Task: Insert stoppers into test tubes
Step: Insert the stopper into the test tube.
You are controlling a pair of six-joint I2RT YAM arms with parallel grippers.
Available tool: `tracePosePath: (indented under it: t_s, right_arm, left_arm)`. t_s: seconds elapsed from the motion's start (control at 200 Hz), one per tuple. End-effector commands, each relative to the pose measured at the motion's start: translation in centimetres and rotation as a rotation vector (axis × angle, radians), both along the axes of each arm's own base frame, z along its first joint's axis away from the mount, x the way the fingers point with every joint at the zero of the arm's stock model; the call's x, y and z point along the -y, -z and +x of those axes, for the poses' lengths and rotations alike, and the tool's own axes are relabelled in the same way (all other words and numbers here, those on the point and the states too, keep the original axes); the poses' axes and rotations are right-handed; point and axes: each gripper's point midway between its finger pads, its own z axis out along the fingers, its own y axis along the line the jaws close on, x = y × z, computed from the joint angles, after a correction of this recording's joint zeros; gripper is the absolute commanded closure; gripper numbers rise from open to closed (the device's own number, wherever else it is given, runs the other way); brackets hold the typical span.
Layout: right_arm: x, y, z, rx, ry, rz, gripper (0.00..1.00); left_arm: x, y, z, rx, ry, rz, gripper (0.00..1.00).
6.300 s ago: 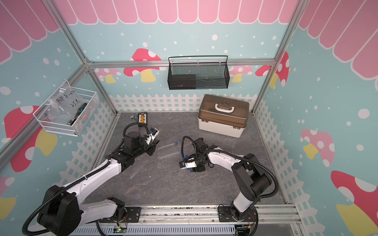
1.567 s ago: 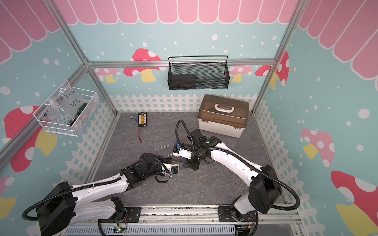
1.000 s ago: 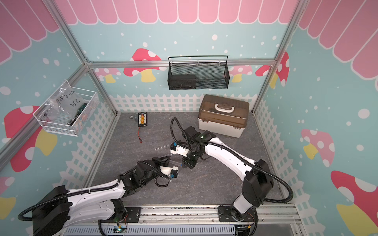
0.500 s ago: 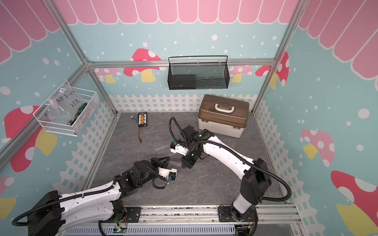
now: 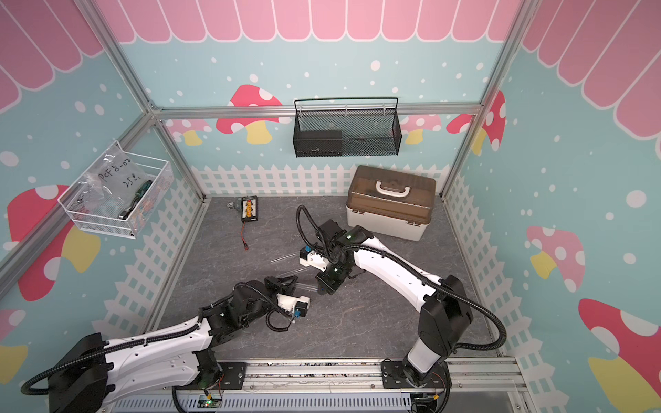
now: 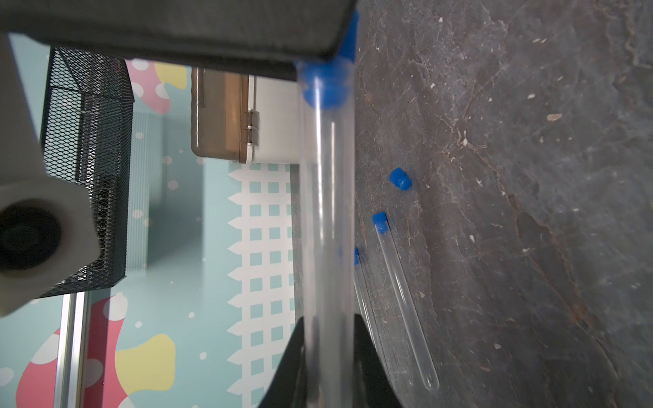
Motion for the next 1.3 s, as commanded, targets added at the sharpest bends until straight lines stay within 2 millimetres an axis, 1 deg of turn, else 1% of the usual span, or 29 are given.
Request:
tracePosePath:
  t_s: [0.0,0.165,0.255,0.315,0.4,0.455,0.515,0.575,0.63,0.69,0.74,0.8,0.84,0.915,0.95,1.006,1.051,1.096,1.136,1.186,1.291]
  right_arm:
    - [-9.4,-11.5,7.2,0.453,-0.063,0.576,0.94]
    - [-8.5,-11.2,6.7,0.477,-0.049,0.572,0.93]
    - [-8.2,-11.1,6.6,0.483,-0.033,0.575,0.89]
    - [-7.8,-11.0,6.5,0.489,-0.025,0.567,0.84]
    - [-7.1,-11.2,6.4,0.518,-0.018,0.554,0.75]
    - [-6.3,-11.4,6.2,0.547,-0.014,0.533,0.66]
    - [-5.0,-11.6,6.3,0.588,0.004,0.499,0.58]
    - [-3.8,-12.0,6.3,0.608,0.033,0.483,0.55]
    - [-2.6,-12.2,6.6,0.621,0.076,0.46,0.53]
    - [-1.2,-12.1,6.8,0.628,0.128,0.431,0.52]
    - [0.3,-11.9,7.4,0.629,0.223,0.391,0.51]
    - [2.3,-11.5,8.2,0.626,0.347,0.341,0.54]
    - [3.6,-11.3,8.6,0.624,0.422,0.315,0.58]
    - [6.7,-10.9,9.2,0.583,0.643,0.273,0.65]
    - [7.8,-10.5,9.2,0.537,0.722,0.267,0.66]
    - [8.9,-9.8,8.9,0.461,0.802,0.259,0.66]
    - [9.2,-9.3,8.4,0.388,0.851,0.27,0.66]
    - [8.9,-8.8,7.9,0.311,0.888,0.3,0.66]
    - [8.2,-8.6,7.3,0.233,0.9,0.345,0.65]
    - [6.9,-8.7,6.6,0.14,0.892,0.411,0.63]
    - [5.6,-9.2,5.9,0.028,0.898,0.476,0.6]
  left_arm:
    - [6.1,-0.2,-7.7,-0.108,0.467,-0.071,1.0]
    - [6.1,-0.5,-7.3,-0.104,0.44,-0.101,1.0]
    - [6.2,-0.9,-7.2,-0.1,0.438,-0.12,1.0]
    - [6.2,-0.8,-7.2,-0.102,0.438,-0.117,1.0]
    - [6.0,-0.3,-7.0,-0.108,0.419,-0.098,1.0]
    - [5.7,0.2,-6.6,-0.104,0.396,-0.081,1.0]
    - [5.5,0.7,-5.9,-0.092,0.36,-0.069,1.0]
    - [5.3,0.7,-5.4,-0.094,0.328,-0.077,1.0]
    - [5.2,0.6,-5.0,-0.109,0.306,-0.095,1.0]
    - [5.4,0.1,-4.8,-0.141,0.286,-0.143,1.0]
    - [5.5,-0.6,-4.6,-0.205,0.257,-0.202,1.0]
    - [5.5,-1.4,-3.9,-0.327,0.2,-0.291,1.0]
    - [5.5,-2.0,-3.3,-0.417,0.143,-0.359,1.0]
    - [5.4,-2.8,-1.8,-0.544,-0.013,-0.512,1.0]
    - [5.5,-3.0,-1.7,-0.605,-0.052,-0.563,1.0]
    - [5.8,-3.3,-1.8,-0.694,-0.084,-0.642,1.0]
    - [6.0,-3.5,-2.0,-0.758,-0.093,-0.707,1.0]
    - [6.4,-4.2,-2.2,-0.799,-0.081,-0.78,1.0]
    - [6.6,-4.8,-2.4,-0.828,-0.062,-0.845,1.0]
    - [6.7,-5.3,-2.5,-0.852,-0.047,-0.907,1.0]
    - [7.0,-5.8,-2.4,-0.884,-0.029,-0.967,1.0]
